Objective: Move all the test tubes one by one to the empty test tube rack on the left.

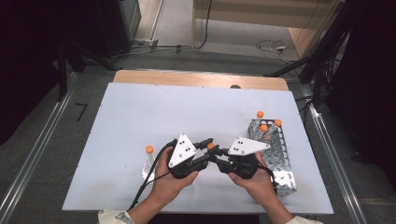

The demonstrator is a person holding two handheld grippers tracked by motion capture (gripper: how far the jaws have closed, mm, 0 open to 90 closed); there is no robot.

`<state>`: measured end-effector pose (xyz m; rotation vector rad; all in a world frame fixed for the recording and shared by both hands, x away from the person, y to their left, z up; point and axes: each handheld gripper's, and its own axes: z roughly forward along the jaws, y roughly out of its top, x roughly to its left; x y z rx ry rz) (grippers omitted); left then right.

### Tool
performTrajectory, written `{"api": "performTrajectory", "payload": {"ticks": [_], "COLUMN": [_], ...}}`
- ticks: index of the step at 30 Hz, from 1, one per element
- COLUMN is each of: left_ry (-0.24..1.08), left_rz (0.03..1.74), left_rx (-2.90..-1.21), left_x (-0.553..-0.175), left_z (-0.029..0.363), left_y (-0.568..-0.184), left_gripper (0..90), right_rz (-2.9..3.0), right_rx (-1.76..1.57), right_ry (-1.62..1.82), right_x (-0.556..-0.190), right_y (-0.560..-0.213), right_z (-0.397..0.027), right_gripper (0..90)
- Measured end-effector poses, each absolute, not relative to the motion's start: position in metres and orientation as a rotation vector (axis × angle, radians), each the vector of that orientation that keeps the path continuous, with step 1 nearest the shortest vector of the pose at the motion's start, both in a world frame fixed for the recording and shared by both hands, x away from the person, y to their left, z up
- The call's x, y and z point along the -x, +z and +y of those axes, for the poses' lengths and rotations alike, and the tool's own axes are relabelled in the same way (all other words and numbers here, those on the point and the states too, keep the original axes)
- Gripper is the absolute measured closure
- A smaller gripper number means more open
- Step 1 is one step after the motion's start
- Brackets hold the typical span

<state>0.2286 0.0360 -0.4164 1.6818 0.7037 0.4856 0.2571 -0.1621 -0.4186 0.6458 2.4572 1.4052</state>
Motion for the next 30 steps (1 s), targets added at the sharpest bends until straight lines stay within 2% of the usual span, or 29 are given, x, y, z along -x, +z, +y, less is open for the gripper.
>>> {"api": "performTrajectory", "payload": {"ticks": [6, 7, 8, 9, 10, 11, 13, 19, 30], "left_ry": [0.463, 0.466, 0.463, 0.460, 0.458, 0.457, 0.453, 0.462, 0.501], "left_rz": [0.704, 0.704, 0.705, 0.707, 0.707, 0.710, 0.718, 0.748, 0.812], "left_rx": [-1.669, -1.669, -1.672, -1.669, -1.671, -1.670, -1.671, -1.658, -1.592], "left_x": [-0.228, -0.227, -0.227, -0.226, -0.226, -0.226, -0.226, -0.227, -0.228], "left_z": [0.037, 0.038, 0.038, 0.038, 0.039, 0.039, 0.041, 0.051, 0.089], "left_y": [-0.413, -0.412, -0.411, -0.410, -0.410, -0.409, -0.407, -0.400, -0.386], "left_gripper": [71.2, 71.2, 71.2, 71.2, 71.2, 71.2, 71.2, 71.2, 71.2], "right_rz": [2.458, 2.456, 2.456, 2.456, 2.456, 2.450, 2.436, 2.406, 2.393], "right_rx": [-0.658, -0.665, -0.665, -0.674, -0.674, -0.679, -0.693, -0.733, -0.752], "right_ry": [1.431, 1.442, 1.442, 1.451, 1.451, 1.459, 1.457, 1.455, 1.449], "right_x": [-0.257, -0.257, -0.257, -0.256, -0.256, -0.257, -0.256, -0.257, -0.257], "right_y": [-0.418, -0.418, -0.418, -0.418, -0.418, -0.418, -0.418, -0.418, -0.418], "right_z": [-0.163, -0.162, -0.162, -0.162, -0.162, -0.161, -0.161, -0.165, -0.170], "right_gripper": [61.8, 55.0, 55.0, 44.4, 44.4, 34.5, 30.1, 25.7, 25.7]}}
